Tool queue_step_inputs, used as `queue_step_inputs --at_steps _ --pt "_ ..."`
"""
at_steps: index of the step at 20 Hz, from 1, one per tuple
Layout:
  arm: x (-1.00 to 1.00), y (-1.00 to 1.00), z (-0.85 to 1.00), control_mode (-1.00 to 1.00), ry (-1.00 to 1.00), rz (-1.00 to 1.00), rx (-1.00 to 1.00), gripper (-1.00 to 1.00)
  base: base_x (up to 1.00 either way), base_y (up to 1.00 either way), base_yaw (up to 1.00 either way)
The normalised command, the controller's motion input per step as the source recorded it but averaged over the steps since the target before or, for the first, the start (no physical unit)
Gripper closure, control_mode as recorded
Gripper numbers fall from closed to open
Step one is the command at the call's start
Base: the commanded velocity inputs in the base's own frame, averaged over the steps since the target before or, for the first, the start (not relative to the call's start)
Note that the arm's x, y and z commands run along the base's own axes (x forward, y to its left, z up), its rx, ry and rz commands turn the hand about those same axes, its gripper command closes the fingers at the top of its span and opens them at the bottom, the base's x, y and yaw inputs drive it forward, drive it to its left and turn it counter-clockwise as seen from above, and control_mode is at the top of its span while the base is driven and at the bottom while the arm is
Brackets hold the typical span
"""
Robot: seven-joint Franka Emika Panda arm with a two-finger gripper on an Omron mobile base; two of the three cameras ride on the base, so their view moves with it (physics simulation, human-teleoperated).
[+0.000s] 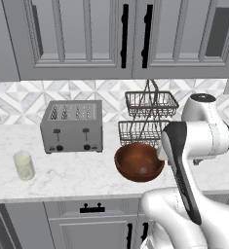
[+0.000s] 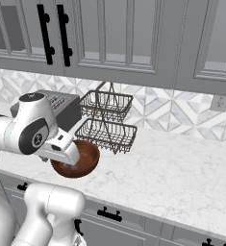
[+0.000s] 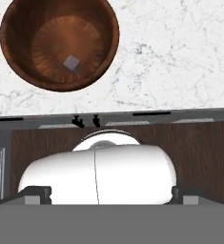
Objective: Grab a lemon wedge from the fridge and one ice cube from the ice bowl, and put them in the glass of lemonade.
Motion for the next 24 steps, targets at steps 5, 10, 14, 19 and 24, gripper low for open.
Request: queue_step_inputs --at_steps 5,10,14,19,24 --pt "-0.05 0.0 0.0 -1.0 0.0 0.0 0.0 -1.0 0.0 0.0 0.0" --pt "-0.18 0.0 0.0 1.0 0.0 0.0 0.0 -1.0 -0.56 0.0 0.0" --pt "0.0 0.0 0.0 1.0 0.0 0.0 0.0 -1.0 -0.84 0.0 0.06" --pt "0.0 0.0 0.0 1.0 0.0 0.0 0.0 -1.0 -0.02 0.06 0.64" --pt "0.0 0.0 0.0 1.0 0.0 0.0 0.0 -1.0 0.0 0.0 1.0"
